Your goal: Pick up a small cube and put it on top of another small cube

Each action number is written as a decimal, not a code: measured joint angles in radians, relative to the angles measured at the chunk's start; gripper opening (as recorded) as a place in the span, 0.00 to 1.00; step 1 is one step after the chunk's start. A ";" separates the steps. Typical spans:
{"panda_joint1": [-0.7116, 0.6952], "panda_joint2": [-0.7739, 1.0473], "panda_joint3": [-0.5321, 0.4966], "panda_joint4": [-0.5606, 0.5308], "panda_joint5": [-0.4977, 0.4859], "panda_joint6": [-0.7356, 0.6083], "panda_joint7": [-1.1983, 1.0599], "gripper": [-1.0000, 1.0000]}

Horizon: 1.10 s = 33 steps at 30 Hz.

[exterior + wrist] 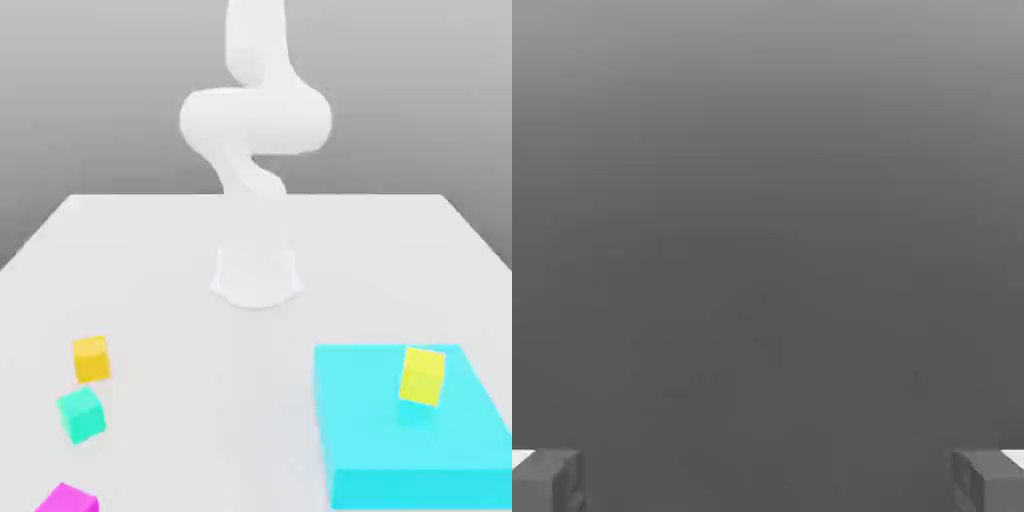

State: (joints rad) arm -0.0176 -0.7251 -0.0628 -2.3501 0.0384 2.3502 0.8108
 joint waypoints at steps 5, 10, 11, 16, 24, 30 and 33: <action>-0.038 0.161 -0.112 -0.102 0.074 0.101 0.026 0.50; -0.082 0.322 -0.196 -0.201 0.135 0.198 0.060 0.50; -0.092 0.353 -0.211 -0.220 0.145 0.218 0.068 0.50; -0.154 0.506 -0.271 -0.319 0.177 0.317 0.123 0.50; -0.325 0.703 -0.365 -0.482 0.049 0.487 0.338 0.50; -0.380 0.779 -0.339 -0.490 0.021 0.555 0.374 0.50; -0.395 0.817 -0.313 -0.478 0.071 0.583 0.334 0.50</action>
State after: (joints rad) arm -0.4123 0.0921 -0.3760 -2.8282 0.1099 2.9334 1.1453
